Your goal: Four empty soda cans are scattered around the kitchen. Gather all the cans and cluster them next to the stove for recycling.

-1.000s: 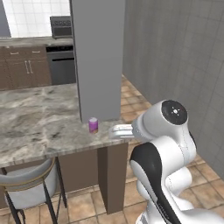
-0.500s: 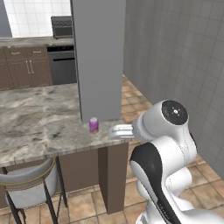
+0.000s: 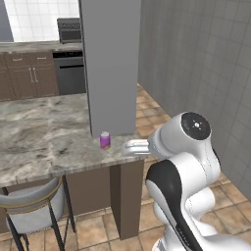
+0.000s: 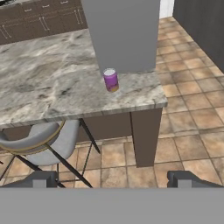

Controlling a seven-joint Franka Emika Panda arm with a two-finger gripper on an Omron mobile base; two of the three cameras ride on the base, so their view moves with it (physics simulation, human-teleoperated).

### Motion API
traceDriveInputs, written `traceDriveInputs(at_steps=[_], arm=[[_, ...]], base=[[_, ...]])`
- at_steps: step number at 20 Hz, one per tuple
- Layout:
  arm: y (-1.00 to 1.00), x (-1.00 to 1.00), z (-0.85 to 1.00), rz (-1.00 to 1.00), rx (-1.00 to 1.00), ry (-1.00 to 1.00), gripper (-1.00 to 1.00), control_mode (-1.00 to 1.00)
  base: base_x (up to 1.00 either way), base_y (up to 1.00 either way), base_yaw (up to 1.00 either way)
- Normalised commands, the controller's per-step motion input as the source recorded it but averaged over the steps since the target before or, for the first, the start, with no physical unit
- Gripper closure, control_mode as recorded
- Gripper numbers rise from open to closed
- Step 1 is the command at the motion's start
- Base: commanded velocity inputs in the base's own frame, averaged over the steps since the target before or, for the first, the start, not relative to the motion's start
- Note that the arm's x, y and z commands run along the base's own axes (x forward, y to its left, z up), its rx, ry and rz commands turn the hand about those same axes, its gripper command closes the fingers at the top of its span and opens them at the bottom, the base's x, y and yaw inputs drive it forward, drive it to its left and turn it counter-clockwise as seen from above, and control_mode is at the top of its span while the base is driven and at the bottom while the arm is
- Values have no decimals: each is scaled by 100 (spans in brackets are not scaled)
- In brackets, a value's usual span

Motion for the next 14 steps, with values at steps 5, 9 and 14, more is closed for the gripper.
traceDriveInputs(at_steps=[5,9,14], arm=[[-3,7,0,1,0,-1,-100,-100],[-8,31,0,7,0,0,-100,-100],[-25,31,-3,11,0,0,-100,-100]], base=[[0,0,0],[0,0,0],[0,0,0]])
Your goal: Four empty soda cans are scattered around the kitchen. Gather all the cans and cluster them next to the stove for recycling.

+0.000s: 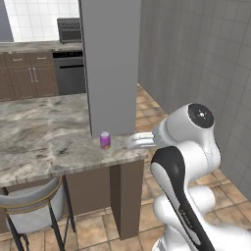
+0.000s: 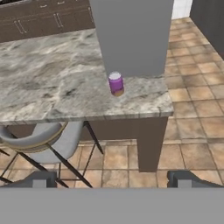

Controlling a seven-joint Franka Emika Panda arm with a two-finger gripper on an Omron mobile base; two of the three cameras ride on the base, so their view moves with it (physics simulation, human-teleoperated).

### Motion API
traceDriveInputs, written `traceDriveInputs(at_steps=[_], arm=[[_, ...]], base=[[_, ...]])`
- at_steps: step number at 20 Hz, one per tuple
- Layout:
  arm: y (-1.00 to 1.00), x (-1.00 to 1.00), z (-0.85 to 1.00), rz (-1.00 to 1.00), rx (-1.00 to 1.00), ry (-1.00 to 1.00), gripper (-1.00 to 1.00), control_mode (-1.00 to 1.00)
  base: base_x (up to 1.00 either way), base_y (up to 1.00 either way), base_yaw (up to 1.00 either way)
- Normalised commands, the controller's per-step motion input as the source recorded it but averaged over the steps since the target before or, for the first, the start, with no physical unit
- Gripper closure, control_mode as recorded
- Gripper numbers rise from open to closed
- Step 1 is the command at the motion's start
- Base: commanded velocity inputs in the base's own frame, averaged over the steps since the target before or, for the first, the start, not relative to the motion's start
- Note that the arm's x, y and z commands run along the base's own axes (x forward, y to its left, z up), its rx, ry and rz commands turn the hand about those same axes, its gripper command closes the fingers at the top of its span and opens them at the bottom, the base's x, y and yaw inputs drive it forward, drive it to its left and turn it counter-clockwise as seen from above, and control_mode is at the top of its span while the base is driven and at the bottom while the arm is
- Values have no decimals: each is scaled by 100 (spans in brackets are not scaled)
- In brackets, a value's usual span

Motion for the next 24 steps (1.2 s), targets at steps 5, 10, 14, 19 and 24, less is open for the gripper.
traceDriveInputs(at_steps=[5,10,14,19,24], arm=[[-8,20,-2,7,0,0,-100,-100],[0,29,-13,1,0,0,-100,-100],[1,35,-9,0,0,2,-100,-100],[9,33,-1,0,-2,5,-100,-100],[20,23,0,0,-3,7,-100,-100]], base=[[0,0,0],[0,0,0],[0,0,0],[0,0,0],[0,0,0]])
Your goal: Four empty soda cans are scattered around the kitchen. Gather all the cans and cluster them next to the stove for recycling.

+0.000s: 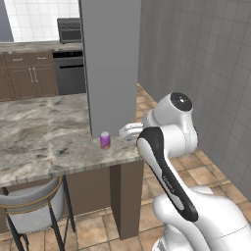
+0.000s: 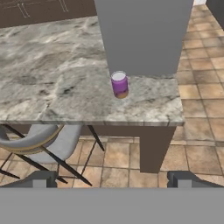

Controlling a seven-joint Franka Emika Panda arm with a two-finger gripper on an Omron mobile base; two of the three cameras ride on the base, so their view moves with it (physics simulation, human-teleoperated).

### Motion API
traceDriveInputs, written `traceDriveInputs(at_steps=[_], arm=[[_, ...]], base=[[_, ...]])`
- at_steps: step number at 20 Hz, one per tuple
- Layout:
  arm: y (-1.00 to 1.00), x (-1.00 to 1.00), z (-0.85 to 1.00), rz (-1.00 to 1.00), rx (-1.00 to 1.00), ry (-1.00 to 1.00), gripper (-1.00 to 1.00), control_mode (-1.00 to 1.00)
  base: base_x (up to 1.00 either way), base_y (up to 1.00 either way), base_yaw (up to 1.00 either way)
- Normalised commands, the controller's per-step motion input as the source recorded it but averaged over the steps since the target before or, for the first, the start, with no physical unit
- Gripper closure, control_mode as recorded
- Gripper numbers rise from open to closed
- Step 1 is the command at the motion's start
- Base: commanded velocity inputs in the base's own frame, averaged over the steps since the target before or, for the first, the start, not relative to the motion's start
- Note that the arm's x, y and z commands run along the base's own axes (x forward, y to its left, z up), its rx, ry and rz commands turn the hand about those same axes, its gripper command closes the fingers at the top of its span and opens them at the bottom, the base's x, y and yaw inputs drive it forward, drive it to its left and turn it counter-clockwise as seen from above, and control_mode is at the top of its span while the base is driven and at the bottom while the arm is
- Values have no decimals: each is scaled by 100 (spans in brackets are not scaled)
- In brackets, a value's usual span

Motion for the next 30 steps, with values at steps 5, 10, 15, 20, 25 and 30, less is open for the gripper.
traceDriveInputs(at_steps=[5,10,15,20,25,30], arm=[[17,22,0,0,-3,7,-100,-100],[1,27,-9,0,0,5,-100,-100],[0,28,-31,0,0,3,-100,-100],[0,30,-22,0,-1,0,-100,-100],[0,34,-13,0,-5,0,-100,-100],[3,25,-12,0,-11,0,-100,-100]], base=[[0,0,0],[0,0,0],[0,0,0],[0,0,0],[0,0,0],[0,0,0]])
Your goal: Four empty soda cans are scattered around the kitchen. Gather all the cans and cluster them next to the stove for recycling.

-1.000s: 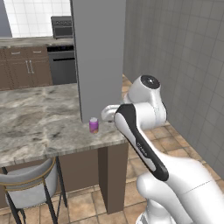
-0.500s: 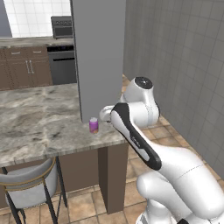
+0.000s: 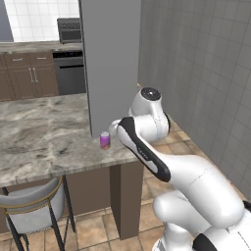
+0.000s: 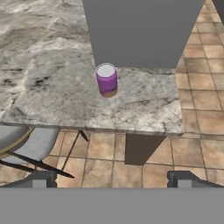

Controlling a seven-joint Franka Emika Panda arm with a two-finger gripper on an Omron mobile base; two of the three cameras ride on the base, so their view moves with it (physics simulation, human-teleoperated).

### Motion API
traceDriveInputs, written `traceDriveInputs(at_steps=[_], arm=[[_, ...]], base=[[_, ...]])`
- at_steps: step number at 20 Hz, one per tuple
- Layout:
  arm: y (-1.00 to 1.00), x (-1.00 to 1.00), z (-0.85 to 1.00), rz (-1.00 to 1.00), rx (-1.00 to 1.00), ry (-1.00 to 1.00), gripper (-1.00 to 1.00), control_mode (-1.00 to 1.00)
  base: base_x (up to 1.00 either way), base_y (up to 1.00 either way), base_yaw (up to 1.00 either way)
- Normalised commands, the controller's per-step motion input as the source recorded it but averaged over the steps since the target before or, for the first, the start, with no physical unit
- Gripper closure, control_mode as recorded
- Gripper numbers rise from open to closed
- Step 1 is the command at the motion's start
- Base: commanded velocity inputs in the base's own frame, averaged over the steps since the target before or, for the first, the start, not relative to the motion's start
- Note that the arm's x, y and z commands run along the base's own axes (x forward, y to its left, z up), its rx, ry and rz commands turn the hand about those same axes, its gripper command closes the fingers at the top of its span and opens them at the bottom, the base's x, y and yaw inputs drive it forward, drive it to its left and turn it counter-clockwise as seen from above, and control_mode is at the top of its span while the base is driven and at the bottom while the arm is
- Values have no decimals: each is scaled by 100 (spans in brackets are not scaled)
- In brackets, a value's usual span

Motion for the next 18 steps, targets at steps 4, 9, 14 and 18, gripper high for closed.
traceDriveInputs(at_steps=[4,9,14,18], arm=[[1,25,-7,0,-7,0,-100,-100],[2,21,0,0,0,0,-100,-100],[0,14,-8,1,1,2,-100,-100],[6,6,-31,3,0,3,-100,-100]], base=[[0,0,0],[0,0,0],[0,0,0],[0,0,0]])
